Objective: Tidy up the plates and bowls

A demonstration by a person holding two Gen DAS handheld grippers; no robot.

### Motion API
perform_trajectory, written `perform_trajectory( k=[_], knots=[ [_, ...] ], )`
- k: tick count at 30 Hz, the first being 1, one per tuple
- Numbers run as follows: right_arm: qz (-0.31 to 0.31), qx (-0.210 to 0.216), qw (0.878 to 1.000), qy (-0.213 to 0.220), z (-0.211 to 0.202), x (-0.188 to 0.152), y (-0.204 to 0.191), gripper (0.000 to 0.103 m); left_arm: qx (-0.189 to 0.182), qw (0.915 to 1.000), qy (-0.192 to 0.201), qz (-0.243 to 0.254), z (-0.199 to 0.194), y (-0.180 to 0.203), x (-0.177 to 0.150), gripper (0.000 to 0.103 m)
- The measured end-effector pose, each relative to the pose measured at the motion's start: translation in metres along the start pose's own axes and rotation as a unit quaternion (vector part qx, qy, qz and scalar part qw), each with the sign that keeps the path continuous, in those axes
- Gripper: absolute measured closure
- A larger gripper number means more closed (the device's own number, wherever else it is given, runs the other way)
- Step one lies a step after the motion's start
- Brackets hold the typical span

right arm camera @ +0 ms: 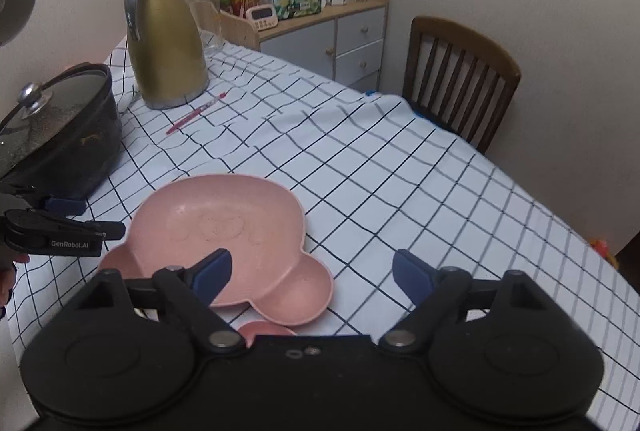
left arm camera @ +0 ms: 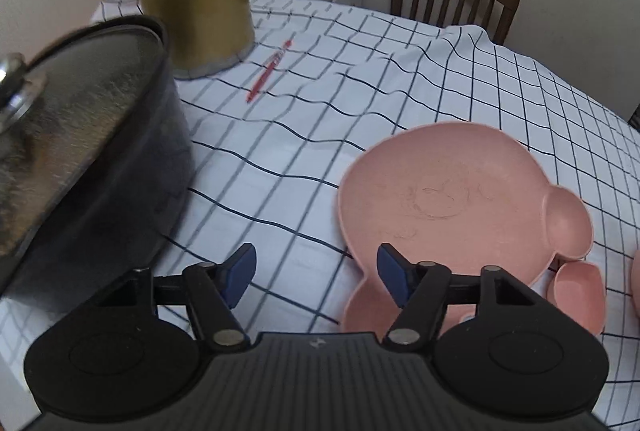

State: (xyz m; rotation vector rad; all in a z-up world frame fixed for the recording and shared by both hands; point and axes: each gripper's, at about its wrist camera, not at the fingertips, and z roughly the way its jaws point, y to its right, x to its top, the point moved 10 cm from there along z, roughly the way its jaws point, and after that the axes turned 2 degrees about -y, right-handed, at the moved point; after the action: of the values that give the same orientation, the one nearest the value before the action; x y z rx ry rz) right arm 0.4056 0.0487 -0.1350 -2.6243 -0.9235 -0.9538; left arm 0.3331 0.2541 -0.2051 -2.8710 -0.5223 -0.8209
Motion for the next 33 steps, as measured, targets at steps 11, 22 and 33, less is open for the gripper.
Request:
perform_trajectory(
  k=[11,22,33],
  knots=[
    [0.024,0.025,0.998,-0.057,0.09,-0.005,0.0,0.055,-0.057,0.9964,-0.048,-0.041,0.027,0.02,-0.007,0.07],
    [0.071,0.059,0.992,-0.081,0.117,-0.003,0.01,0.089,-0.065,0.9942,-0.051,-0.069,0.037,0.016,-0.003,0.086],
    [0.081,0.05,0.993,-0.075,0.11,0.002,0.008,0.098,-0.057,0.9954,-0.04,-0.066,0.027,0.018,0.009,0.089]
  ],
)
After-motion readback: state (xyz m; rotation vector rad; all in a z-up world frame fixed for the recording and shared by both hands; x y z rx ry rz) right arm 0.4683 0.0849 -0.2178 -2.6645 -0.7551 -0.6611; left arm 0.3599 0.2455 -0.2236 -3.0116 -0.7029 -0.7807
